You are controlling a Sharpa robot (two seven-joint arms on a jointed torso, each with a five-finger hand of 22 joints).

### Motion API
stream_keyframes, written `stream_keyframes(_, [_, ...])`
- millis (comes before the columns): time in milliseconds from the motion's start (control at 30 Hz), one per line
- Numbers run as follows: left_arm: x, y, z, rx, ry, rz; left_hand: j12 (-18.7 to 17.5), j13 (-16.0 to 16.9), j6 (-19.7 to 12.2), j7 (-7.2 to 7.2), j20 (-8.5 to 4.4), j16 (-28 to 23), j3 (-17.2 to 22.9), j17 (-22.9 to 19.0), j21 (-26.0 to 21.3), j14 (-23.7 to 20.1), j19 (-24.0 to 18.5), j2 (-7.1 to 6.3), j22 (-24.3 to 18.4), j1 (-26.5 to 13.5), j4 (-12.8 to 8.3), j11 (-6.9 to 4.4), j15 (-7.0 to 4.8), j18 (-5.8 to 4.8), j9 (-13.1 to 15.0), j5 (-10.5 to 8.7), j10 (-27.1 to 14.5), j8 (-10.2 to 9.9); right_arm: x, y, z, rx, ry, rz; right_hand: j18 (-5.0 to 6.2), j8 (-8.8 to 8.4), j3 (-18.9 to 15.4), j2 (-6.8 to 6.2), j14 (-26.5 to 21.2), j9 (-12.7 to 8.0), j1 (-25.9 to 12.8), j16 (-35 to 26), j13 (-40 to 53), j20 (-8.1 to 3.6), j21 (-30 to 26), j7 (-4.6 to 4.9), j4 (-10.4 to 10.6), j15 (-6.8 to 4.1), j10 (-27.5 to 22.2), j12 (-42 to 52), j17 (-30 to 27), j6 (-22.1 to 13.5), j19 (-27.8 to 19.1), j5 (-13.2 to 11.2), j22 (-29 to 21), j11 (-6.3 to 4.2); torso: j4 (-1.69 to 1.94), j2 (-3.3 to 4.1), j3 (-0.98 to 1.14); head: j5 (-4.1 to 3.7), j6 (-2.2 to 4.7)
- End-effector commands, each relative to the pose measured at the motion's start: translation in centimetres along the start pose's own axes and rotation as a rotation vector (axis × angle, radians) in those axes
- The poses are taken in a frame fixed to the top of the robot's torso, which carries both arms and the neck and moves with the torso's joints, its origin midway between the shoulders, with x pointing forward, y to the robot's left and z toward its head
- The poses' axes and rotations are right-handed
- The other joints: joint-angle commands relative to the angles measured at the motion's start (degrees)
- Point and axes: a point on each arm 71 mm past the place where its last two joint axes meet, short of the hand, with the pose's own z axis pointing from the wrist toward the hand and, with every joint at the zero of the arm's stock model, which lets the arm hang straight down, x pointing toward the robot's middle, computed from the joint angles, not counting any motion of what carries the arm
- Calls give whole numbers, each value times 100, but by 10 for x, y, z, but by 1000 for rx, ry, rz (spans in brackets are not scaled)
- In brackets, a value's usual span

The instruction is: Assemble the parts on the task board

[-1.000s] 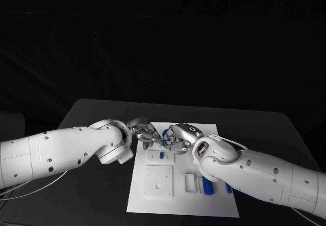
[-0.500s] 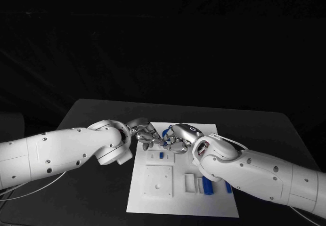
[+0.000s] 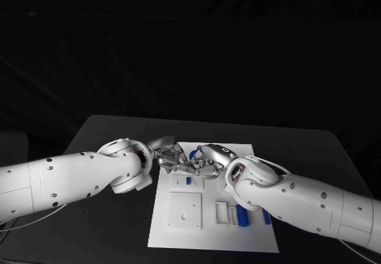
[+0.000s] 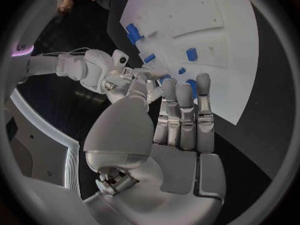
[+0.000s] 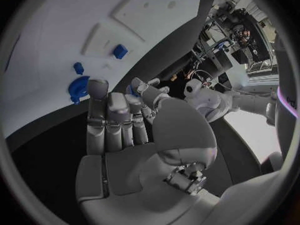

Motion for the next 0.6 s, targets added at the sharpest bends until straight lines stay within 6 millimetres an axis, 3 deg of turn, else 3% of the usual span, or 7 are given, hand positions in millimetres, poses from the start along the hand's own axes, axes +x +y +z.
stream_keyframes(33, [-2, -3, -1, 74, -19, 69, 71, 31, -572, -35, -31, 48, -7, 27, -23, -17, 11, 2, 113, -62, 121, -26, -56, -84, 409, -12, -43, 836, 1, 1, -1, -18, 34, 31, -41, 17, -1, 59, 15, 5, -15, 2, 5, -45, 19, -4, -15, -16, 28, 26, 5, 38, 254, -12, 304, -10, 5, 1, 2, -3, -8])
stream_keyframes(67, [-2, -3, -1, 81, -14, 71, 102, 40, -876, -35, -29, 66, -11, 30, -17, -35, -1, -19, 114, -57, 151, -34, -45, -76, 642, 1, -63, 1317, 1, 0, -1, -16, 39, 37, -42, 18, 2, 64, 14, 5, -19, -7, 12, -44, 22, -3, -31, -15, 28, 25, 13, 40, 252, -12, 307, -10, 6, -1, 3, -2, -10])
stream_keyframes(133, [-2, -2, -2, 101, 1, 73, 130, 47, -987, -59, -26, 91, -28, 36, -10, -72, -18, 30, 116, -89, 184, -31, -29, -73, 770, 66, -105, 1614, 0, -2, -2, -9, 51, 60, -42, 18, 2, 64, 14, 5, -19, -7, 12, -44, 22, -3, -31, -15, 28, 25, 13, 40, 252, -12, 307, -10, 3, -3, 4, -6, -10])
stream_keyframes(233, [-2, -2, -4, 138, 22, 82, 146, 46, -1009, -23, -1, 109, -53, 36, 5, -97, -26, 143, 118, -99, 173, 33, 7, -57, 880, 309, -127, 1783, -2, -5, -2, 5, 83, 117, -41, 17, -6, 66, 12, 5, -22, -5, 18, -46, 15, -3, -35, -18, 30, 28, 22, 40, 248, -12, 307, -9, -4, -2, 0, -7, -13])
stream_keyframes(267, [-2, -2, -4, 148, 26, 87, 140, 40, -1024, 5, 14, 113, -76, 35, 11, -113, -32, 203, 119, -108, 172, 67, 28, -46, 936, 547, -153, 1850, -2, -5, -2, 9, 93, 133, -40, 17, -10, 70, 11, 5, -21, -3, 21, -48, 15, -3, -36, -21, 31, 31, 27, 38, 247, -12, 307, -9, -5, -2, -1, -9, -11])
stream_keyframes(433, [-1, -3, -6, 191, 47, 124, 153, 20, -1215, -56, 32, 148, -275, 22, 73, -162, -63, 461, 122, -69, 182, 36, 31, -17, 1548, 1094, -215, 2325, -5, -11, -3, 20, 173, 235, -39, 17, -5, 86, 0, 5, -30, 4, 39, -48, 13, 3, -60, -19, 17, 38, 52, 28, 236, -12, 315, -5, -5, -7, -3, -30, -2])
stream_keyframes(600, [1, -4, -8, 216, 68, 144, 137, -2, -1277, -61, 34, 142, -307, 3, 90, -209, -99, 584, 120, 66, 272, 45, 30, -23, 1695, 1681, -276, 2264, -6, -16, -3, 25, 238, 302, -37, 17, -14, 101, -11, 5, -35, -2, 59, -41, 3, 8, -75, -12, 4, 48, 65, 15, 224, -10, 318, 2, -7, -1, 0, -64, -3])
